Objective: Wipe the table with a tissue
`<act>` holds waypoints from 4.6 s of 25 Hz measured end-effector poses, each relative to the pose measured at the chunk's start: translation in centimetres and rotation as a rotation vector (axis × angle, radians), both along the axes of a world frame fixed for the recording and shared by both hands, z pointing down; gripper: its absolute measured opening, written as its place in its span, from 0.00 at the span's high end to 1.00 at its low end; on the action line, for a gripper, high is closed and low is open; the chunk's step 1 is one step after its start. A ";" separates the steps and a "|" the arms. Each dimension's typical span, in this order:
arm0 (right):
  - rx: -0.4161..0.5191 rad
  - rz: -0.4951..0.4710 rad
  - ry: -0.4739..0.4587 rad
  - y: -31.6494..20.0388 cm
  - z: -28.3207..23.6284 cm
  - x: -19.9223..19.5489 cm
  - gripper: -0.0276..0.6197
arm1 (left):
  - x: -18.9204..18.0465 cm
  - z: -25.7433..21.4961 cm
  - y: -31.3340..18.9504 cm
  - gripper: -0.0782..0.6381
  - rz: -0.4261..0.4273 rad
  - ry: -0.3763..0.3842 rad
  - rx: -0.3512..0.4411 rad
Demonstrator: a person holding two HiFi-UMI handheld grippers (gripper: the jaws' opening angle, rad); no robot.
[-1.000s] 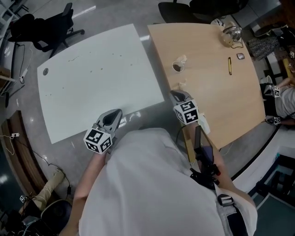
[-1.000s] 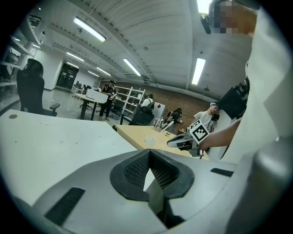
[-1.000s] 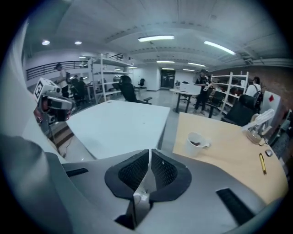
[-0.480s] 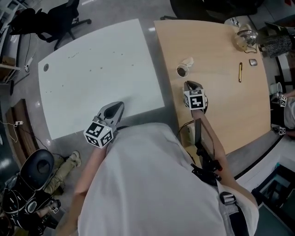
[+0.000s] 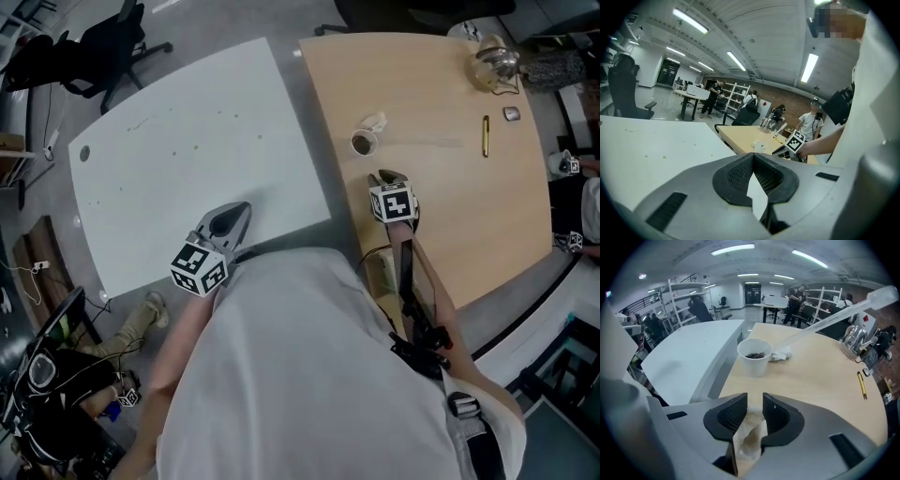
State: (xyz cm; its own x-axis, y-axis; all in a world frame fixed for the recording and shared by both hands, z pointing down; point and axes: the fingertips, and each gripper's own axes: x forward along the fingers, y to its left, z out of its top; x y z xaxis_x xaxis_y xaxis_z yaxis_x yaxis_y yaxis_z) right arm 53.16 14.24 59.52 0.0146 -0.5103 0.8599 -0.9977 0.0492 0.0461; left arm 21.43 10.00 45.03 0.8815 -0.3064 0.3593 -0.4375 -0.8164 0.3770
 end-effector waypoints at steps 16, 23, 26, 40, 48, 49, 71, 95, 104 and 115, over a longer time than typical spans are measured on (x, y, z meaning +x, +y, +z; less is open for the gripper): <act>-0.040 0.023 0.064 5.2 1.0 0.1 0.81 | 1.2 0.3 -1.5 0.88 0.107 0.000 -0.016; -0.158 -0.084 0.031 7.1 2.8 -0.8 0.66 | 1.3 0.2 -1.4 0.88 0.122 -0.002 -0.016; -0.225 -0.157 0.066 7.8 3.4 -0.9 0.61 | 1.2 0.4 -1.3 0.88 0.120 -0.005 -0.017; -0.049 -0.101 0.109 6.1 0.0 1.1 0.80 | 1.4 0.3 -1.2 0.88 0.130 -0.015 -0.019; 0.333 -0.069 -0.437 1.5 -7.7 -5.4 0.80 | 2.1 -0.1 -0.6 0.88 0.113 -0.018 -0.005; 0.365 -0.062 -0.508 1.0 -8.6 -6.1 0.80 | 2.1 -0.1 -0.5 0.88 0.107 -0.020 -0.005; 0.303 -0.227 -0.617 -10.0 -8.3 -23.1 0.80 | -8.8 -0.2 -1.7 0.88 -0.084 0.020 0.003; 0.131 -0.039 -0.236 -13.0 -3.1 -23.0 0.80 | -22.7 0.5 -6.4 0.88 -0.101 0.072 -0.041; 0.188 -0.096 -0.189 -18.2 -2.8 -21.0 0.80 | -21.1 1.3 -6.8 0.88 -0.140 0.029 -0.068; 0.194 -0.213 -0.113 -21.3 -1.0 -18.9 0.80 | -19.2 2.6 -6.9 0.88 -0.169 -0.017 -0.116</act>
